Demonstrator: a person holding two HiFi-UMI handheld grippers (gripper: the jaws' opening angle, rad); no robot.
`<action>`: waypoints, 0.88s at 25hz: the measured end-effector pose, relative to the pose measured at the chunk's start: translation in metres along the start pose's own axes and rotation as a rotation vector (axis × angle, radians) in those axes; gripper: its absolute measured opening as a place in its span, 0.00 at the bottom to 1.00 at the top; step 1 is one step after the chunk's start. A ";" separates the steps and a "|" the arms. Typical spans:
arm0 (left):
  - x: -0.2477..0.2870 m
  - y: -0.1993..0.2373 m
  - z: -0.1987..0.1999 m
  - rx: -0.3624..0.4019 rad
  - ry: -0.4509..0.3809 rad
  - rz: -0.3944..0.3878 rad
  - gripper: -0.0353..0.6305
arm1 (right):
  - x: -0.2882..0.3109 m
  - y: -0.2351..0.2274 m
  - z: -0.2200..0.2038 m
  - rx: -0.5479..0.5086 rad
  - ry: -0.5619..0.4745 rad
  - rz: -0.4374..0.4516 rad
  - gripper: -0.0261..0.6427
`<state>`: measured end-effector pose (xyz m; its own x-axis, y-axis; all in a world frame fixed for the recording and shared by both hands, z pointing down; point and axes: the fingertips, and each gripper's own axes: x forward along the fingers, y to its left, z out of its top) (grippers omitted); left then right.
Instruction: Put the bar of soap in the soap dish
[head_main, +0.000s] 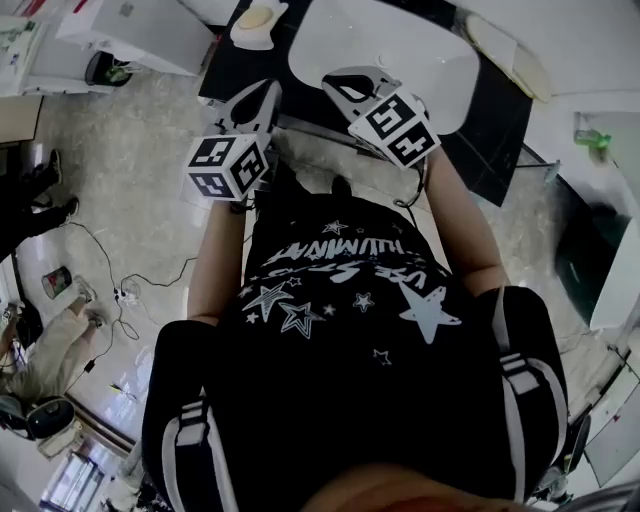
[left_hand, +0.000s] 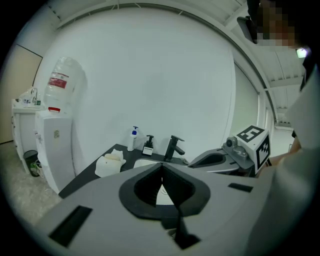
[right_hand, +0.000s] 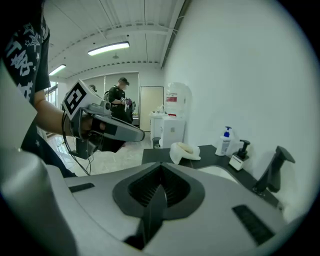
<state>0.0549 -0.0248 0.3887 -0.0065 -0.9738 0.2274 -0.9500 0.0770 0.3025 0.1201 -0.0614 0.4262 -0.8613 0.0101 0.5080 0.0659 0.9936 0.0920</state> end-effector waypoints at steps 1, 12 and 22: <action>-0.005 -0.003 0.000 -0.004 -0.009 0.014 0.07 | -0.002 0.003 -0.001 -0.001 -0.008 0.012 0.05; -0.059 -0.017 -0.005 -0.042 -0.063 0.111 0.07 | -0.010 0.040 0.009 -0.019 -0.051 0.100 0.05; -0.123 -0.032 -0.018 -0.068 -0.106 0.126 0.07 | -0.022 0.093 0.011 -0.028 -0.058 0.119 0.05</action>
<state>0.0911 0.0959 0.3676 -0.1606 -0.9722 0.1702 -0.9162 0.2110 0.3406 0.1393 0.0317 0.4140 -0.8744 0.1353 0.4660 0.1829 0.9814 0.0582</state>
